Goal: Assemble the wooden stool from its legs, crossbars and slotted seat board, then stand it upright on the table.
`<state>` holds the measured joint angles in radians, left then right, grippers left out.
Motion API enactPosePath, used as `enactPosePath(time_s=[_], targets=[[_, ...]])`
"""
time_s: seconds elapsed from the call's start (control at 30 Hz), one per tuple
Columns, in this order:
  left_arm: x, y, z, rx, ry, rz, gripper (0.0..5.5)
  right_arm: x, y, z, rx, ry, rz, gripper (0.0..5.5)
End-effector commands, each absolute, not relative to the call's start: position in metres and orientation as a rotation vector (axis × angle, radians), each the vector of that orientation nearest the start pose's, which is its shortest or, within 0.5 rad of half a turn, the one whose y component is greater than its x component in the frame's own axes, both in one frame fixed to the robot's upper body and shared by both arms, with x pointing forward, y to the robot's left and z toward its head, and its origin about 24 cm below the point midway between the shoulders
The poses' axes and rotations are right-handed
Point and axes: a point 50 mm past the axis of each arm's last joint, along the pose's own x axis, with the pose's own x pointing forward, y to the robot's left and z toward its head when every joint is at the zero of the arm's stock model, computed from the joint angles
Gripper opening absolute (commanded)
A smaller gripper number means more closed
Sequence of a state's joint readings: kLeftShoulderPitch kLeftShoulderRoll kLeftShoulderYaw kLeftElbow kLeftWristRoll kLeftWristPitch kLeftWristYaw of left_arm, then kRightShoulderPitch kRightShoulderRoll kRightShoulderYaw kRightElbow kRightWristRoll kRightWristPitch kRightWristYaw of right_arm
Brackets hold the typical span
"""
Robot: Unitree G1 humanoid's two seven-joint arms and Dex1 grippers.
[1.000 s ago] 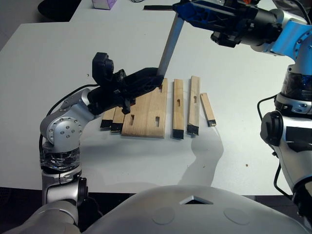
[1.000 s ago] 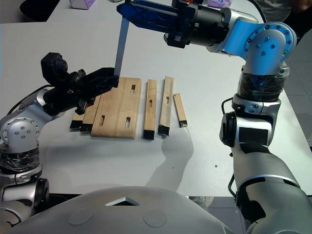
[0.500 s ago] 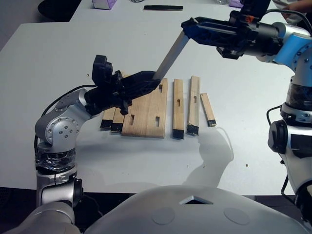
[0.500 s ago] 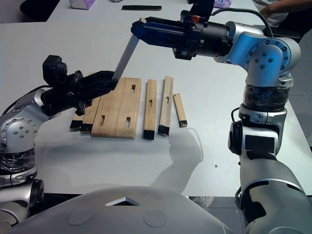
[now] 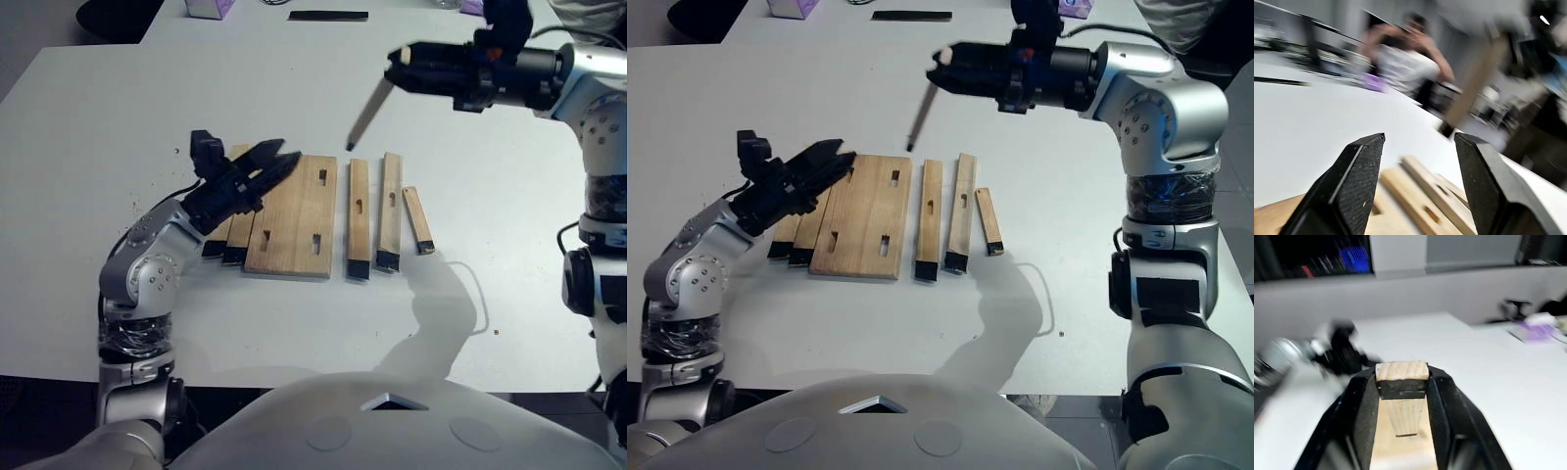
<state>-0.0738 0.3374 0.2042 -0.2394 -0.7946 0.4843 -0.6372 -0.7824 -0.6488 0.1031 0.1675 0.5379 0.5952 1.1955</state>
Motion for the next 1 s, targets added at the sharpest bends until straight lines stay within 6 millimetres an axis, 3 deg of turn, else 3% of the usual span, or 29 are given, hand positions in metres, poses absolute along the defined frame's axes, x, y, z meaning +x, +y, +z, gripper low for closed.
enactPosePath(time_s=[0.03,0.17,0.47,1.0], targets=[[0.250,0.193,0.110,-0.464,-0.119,-0.538,2.61,0.322,-0.173,0.180,-0.314,0.194,1.334,1.34],[0.248,0.196,0.118,-0.501,-0.197,-0.451,2.61,0.320,-0.178,0.170,-0.372,0.227,1.380,1.34],[0.240,0.202,0.111,-0.510,-0.190,-0.384,2.61,0.319,-0.188,0.145,-0.408,0.297,1.389,1.34],[0.235,0.203,0.111,-0.511,-0.191,-0.361,2.61,0.308,-0.190,0.136,-0.330,0.323,1.368,1.34]])
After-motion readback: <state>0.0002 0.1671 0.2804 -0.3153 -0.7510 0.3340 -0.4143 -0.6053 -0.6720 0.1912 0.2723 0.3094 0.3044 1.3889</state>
